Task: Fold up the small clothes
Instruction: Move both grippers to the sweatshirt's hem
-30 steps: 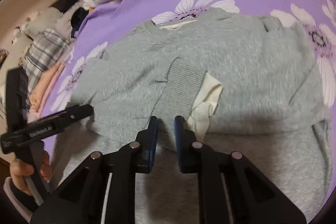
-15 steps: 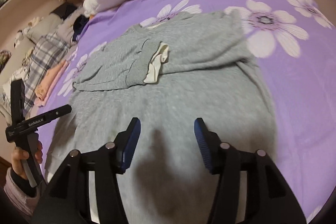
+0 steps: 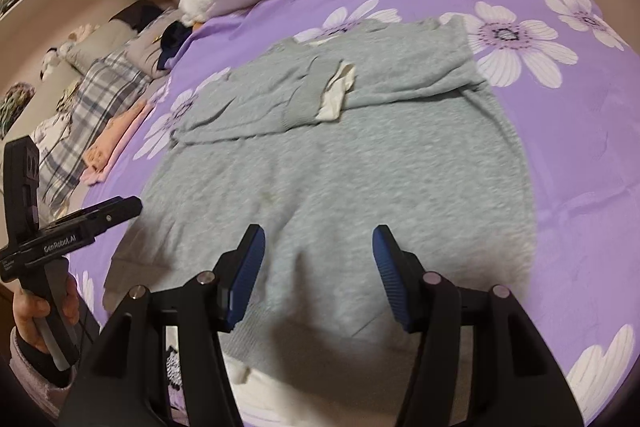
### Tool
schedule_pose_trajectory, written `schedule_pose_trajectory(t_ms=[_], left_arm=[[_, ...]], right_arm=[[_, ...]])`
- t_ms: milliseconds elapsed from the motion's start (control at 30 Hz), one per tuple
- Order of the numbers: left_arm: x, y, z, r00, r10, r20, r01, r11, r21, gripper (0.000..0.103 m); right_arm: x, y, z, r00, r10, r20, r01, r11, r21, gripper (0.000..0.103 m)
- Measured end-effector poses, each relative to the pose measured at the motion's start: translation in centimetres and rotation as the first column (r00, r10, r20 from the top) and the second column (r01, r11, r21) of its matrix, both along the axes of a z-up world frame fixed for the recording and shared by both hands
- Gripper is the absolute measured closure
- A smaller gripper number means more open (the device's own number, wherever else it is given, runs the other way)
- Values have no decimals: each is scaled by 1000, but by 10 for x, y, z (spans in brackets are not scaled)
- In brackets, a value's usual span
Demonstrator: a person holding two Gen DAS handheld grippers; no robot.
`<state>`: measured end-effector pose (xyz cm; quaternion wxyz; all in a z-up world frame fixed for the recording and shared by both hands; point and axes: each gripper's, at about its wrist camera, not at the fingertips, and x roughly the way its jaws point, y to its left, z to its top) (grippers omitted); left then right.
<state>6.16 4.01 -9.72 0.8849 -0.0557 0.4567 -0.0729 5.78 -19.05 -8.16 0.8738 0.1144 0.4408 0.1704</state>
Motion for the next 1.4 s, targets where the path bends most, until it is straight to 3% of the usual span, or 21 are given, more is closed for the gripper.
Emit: schedule_pose_trajectory(t_ms=[233, 333, 567, 767, 900, 1000, 1067, 1200, 1400], left_arm=[[-13, -8, -34, 996, -8, -91, 13, 998, 54, 27], [-21, -4, -36, 996, -2, -84, 6, 999, 48, 27], [-40, 6, -28, 998, 11, -63, -8, 999, 47, 27], [-52, 27, -11, 996, 83, -27, -82, 996, 31, 26], [-54, 51, -11, 988, 146, -45, -146, 989, 2, 25], [-56, 60, -16, 984, 157, -79, -161, 986, -51, 25], [-58, 66, -23, 983, 143, -117, -158, 978, -137, 25], [-56, 75, -34, 979, 110, -169, -158, 939, -305, 25], [-55, 81, -36, 983, 75, -166, -140, 892, -430, 25]], right_arm=[[-12, 7, -15, 999, 13, -39, -16, 997, -81, 48], [-17, -1, -22, 998, -8, -62, 1, 994, -114, 50], [-38, -29, -15, 998, -31, -58, 26, 996, -89, 49], [-52, -64, -5, 992, -113, -54, 115, 992, 44, 48], [-54, -77, -5, 982, -181, -60, 183, 983, 21, 41], [-55, -92, -10, 972, -214, -94, 219, 974, 48, 41], [-57, -102, -14, 963, -243, -114, 250, 966, 59, 41], [-59, -115, -21, 951, -260, -165, 279, 955, 104, 38], [-61, -117, -32, 960, -182, -214, 233, 941, 244, 32]])
